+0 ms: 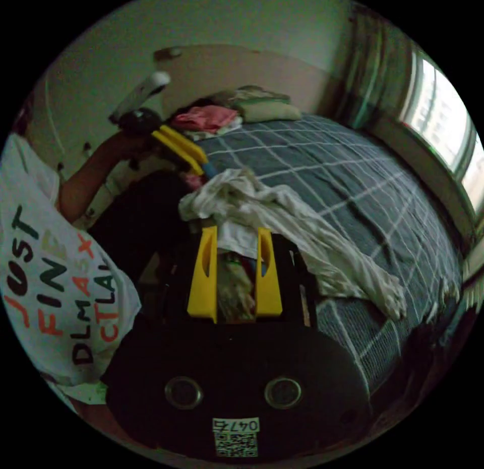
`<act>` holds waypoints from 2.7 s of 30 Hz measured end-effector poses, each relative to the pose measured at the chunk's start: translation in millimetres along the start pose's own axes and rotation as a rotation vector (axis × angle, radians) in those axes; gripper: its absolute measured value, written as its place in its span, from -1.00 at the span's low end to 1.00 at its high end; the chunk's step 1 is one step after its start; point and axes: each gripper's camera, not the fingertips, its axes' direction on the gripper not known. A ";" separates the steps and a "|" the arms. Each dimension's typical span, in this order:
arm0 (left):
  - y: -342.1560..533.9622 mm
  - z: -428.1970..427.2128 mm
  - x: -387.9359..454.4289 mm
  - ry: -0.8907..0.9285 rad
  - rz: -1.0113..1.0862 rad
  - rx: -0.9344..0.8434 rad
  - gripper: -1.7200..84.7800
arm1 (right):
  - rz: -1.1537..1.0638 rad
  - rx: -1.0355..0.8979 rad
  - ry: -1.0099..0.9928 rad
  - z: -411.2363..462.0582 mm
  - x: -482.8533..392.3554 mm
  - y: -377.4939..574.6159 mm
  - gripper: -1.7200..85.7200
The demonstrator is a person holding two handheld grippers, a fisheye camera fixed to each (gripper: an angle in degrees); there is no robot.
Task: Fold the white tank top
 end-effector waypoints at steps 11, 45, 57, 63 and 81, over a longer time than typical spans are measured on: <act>36.3 -1.8 7.8 -0.022 0.026 -0.043 -0.76 | -0.023 -0.074 0.111 -6.5 -12.9 5.9 -0.96; 69.2 -8.4 -29.9 0.297 -0.010 0.276 -0.96 | 0.366 0.083 0.427 -93.2 -29.3 125.6 -0.93; 96.4 12.4 -108.3 -0.212 -0.192 0.040 -0.85 | 0.222 0.037 0.459 -58.7 -34.8 94.3 -0.91; 107.7 2.6 -114.0 0.056 -0.090 0.138 -0.66 | 0.201 0.110 0.356 -53.2 -18.9 86.4 -0.83; 40.9 67.0 -34.7 -0.274 0.397 -0.196 -0.98 | 0.220 0.033 0.601 13.9 28.5 39.6 -0.86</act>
